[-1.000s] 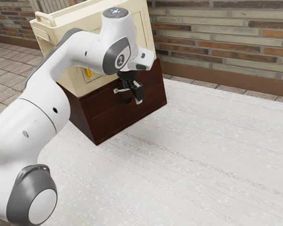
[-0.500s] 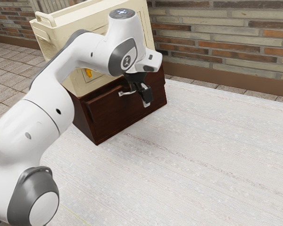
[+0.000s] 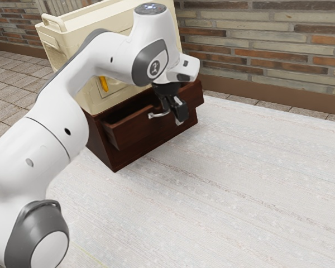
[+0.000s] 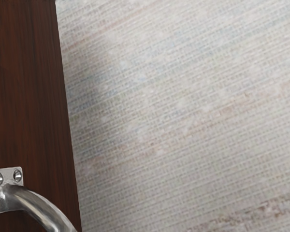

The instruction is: Pull the drawer handle with one arm to open the drawer

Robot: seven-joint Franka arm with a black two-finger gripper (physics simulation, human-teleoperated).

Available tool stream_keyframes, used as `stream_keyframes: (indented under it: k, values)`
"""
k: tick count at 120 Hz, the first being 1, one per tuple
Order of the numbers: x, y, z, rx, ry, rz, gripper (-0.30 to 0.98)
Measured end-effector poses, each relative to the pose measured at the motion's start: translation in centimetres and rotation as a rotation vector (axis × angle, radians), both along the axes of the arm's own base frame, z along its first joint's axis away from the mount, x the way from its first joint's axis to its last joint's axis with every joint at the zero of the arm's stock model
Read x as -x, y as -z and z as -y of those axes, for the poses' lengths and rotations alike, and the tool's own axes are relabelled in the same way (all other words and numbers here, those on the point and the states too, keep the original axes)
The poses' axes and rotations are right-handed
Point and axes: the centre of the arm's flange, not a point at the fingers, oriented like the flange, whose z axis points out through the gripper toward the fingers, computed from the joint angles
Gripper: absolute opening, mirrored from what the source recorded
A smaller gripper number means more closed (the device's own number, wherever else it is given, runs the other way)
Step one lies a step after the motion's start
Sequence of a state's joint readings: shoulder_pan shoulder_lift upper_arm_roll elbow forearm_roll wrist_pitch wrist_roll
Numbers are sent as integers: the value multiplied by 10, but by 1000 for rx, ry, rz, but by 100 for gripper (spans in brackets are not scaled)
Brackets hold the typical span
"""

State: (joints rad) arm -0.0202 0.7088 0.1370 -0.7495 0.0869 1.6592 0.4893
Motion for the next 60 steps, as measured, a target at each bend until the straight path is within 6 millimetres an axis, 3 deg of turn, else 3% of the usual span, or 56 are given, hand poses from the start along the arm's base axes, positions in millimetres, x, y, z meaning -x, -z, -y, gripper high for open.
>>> stream_keyframes:
  k: [36,60]
  values:
    - [3,0,17,27,1,-20,67]
    - [6,-1,28,44,5,-29,69]
